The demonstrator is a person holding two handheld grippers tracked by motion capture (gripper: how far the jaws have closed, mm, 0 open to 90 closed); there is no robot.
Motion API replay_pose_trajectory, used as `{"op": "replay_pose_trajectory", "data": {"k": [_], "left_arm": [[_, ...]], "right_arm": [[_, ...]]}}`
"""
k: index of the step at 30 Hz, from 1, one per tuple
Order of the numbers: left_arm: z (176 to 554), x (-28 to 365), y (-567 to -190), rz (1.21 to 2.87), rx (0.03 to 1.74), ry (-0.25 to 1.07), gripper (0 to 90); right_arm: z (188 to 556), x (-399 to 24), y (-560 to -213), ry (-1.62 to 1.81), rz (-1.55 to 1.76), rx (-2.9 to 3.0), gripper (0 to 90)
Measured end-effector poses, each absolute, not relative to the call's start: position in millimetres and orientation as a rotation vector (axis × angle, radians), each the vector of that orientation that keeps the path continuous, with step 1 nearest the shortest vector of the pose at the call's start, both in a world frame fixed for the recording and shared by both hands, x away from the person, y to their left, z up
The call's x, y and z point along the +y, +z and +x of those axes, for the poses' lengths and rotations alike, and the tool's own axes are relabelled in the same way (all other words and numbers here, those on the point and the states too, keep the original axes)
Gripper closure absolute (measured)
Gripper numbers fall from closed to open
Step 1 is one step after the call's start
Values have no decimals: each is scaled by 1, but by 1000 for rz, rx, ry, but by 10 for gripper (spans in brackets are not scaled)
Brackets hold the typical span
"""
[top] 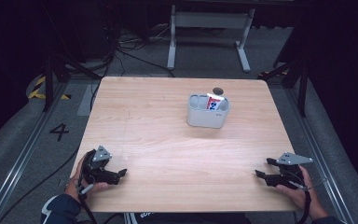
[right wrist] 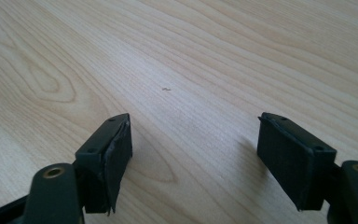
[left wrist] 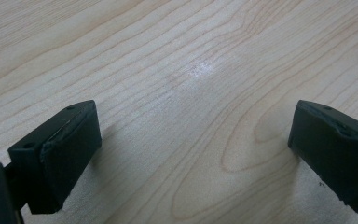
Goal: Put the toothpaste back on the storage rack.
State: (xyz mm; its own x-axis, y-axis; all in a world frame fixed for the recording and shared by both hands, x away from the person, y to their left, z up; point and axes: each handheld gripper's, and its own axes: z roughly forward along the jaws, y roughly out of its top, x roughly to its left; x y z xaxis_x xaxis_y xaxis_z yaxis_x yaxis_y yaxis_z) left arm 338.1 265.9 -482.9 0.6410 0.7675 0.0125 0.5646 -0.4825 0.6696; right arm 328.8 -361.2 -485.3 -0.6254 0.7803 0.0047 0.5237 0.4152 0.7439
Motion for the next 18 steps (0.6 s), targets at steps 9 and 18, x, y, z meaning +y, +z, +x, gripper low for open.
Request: {"op": "replay_pose_trajectory", "data": {"k": [9, 18], "left_arm": [[338, 266, -483, 2218, 1037, 412, 28], [337, 265, -483, 2215, 1043, 413, 28]], "right_arm": [[327, -362, -486, 1047, 1129, 2323, 249], [329, -362, -486, 1047, 1120, 2333, 222]]}}
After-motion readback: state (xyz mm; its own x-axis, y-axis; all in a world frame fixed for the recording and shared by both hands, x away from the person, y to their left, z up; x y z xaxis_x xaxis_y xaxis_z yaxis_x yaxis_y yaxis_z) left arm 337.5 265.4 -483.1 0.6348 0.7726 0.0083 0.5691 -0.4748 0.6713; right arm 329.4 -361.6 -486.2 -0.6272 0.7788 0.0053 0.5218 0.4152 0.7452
